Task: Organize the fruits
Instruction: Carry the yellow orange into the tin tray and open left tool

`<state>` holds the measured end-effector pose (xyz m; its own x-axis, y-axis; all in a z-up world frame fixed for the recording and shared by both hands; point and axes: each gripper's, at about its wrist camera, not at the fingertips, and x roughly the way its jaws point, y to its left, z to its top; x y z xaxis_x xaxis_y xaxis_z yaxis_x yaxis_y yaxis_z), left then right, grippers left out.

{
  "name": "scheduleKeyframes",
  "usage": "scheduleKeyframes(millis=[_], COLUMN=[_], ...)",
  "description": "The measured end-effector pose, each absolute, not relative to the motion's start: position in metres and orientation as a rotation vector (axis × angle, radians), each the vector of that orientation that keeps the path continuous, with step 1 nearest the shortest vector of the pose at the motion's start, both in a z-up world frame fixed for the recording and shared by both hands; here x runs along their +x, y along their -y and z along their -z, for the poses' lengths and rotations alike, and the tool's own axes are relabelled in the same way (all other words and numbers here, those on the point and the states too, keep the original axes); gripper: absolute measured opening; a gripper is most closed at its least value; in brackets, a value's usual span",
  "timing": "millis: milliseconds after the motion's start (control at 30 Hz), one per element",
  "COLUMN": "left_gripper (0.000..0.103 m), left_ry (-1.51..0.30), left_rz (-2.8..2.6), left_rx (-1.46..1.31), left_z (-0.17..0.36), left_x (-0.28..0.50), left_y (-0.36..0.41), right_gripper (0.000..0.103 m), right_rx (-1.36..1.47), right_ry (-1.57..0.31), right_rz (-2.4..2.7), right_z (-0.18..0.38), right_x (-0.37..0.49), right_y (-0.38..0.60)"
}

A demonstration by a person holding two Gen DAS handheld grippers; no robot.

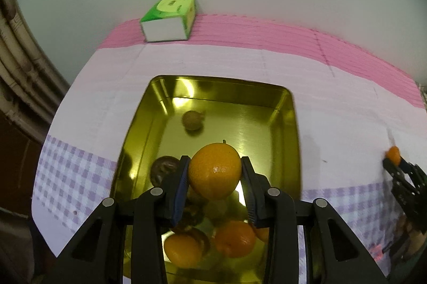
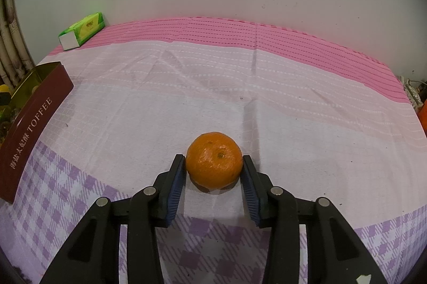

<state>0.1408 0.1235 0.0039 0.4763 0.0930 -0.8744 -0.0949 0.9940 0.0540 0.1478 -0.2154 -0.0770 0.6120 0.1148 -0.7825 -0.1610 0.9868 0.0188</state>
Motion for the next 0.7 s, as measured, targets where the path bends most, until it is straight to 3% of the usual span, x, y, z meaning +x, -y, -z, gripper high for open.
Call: scheduleKeyframes(millis=[700], left_gripper=[0.038], left_ry=[-1.147], left_rz=[-0.127], left_rx=[0.005], left_z=[0.032], left_x=[0.161], left_y=[-0.137], right_gripper=[0.042], right_rx=[-0.055], right_ry=[-0.898], right_rz=[-0.158], right_z=[0.079], right_x=[0.151], right_y=[0.216])
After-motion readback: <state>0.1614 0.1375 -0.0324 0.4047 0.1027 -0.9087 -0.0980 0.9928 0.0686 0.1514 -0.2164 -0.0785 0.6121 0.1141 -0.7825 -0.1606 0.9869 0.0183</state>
